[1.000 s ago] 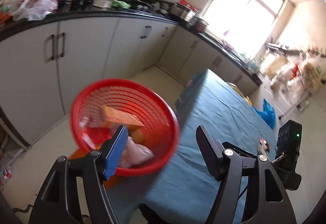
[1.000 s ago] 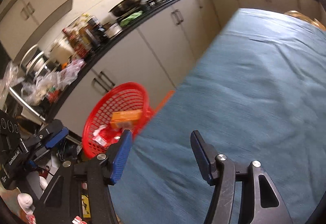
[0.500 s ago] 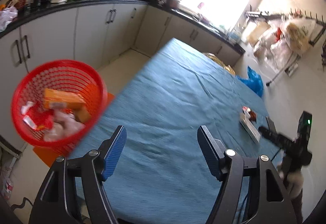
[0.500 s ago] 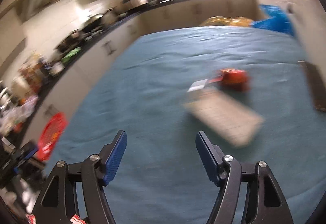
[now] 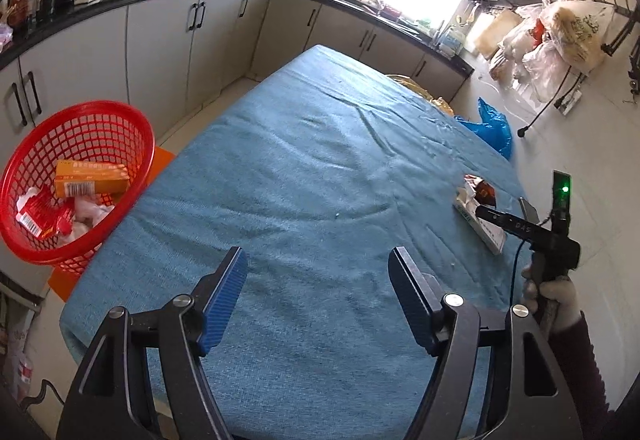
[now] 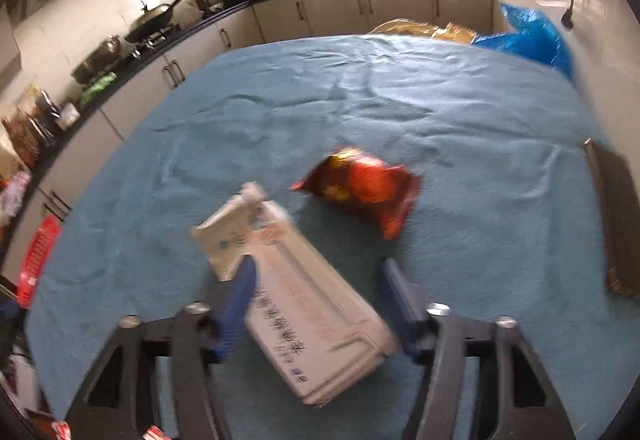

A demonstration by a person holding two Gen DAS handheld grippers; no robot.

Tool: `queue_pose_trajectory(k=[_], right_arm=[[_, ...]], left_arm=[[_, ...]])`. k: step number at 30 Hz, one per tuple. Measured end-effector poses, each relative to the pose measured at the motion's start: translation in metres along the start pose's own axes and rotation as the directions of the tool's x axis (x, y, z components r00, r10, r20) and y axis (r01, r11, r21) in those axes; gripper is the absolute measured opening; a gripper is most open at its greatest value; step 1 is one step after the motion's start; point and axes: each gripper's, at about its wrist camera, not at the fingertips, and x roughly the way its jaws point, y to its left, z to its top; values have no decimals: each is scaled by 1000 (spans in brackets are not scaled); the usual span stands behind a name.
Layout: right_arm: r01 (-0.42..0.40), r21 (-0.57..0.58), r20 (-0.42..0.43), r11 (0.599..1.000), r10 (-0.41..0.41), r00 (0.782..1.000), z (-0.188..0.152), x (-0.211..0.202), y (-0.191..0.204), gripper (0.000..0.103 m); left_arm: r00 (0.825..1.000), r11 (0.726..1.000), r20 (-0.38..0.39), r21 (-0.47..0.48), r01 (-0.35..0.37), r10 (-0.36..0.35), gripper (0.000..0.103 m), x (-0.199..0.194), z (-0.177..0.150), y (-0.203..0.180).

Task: Collect trash
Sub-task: 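Move both tools back to the table toward the red snack bag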

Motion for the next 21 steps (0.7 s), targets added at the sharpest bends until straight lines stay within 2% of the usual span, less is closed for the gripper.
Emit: queue_pose_trajectory(k=[2,7,8,9,10,11,12,13,15,19,21], right_arm=[[-85,17,-36,996,86,996,-9,0,18,41],[-281,-42,-147,959,272,951,-27,-2,65,42],[-263,-64,-130,963,253,959,-25,-7,66,46],[-212,-93,-90,973,204,975,-20,-12,64,58],[-131,-121,-31,984,128,991,-12,-19,60,67],[-24,-144,39,989,29,999,-2,-24,52,84],[69,-158,92,985,-55,994,6,-25,44,93],[163,-178,128,970,-142,982,16,-22,34,93],[247,-218,115,944,-226,967,29,-10,24,93],[243,-275,46,930,-239,970,45,20,12,93],[255,-293,49,922,-251,967,53,30,10,93]], left_arm=[[1000,1000,-12,-16,2,-2,72,4,0,3],[999,999,-42,-32,31,-32,72,17,-1,3],[998,999,-45,-27,35,-36,72,18,-1,3],[998,999,-48,-21,37,-38,72,19,-2,2],[998,999,-51,-16,39,-40,72,20,-2,2],[998,999,-54,-14,41,-42,72,20,-3,2],[997,999,-57,-14,44,-45,72,21,-3,3],[997,999,-62,-16,48,-49,72,23,-4,4],[996,999,-69,-15,51,-52,72,25,-5,5],[995,999,-87,-16,51,-52,72,31,-8,6],[994,999,-95,-13,48,-49,72,33,-9,6]])
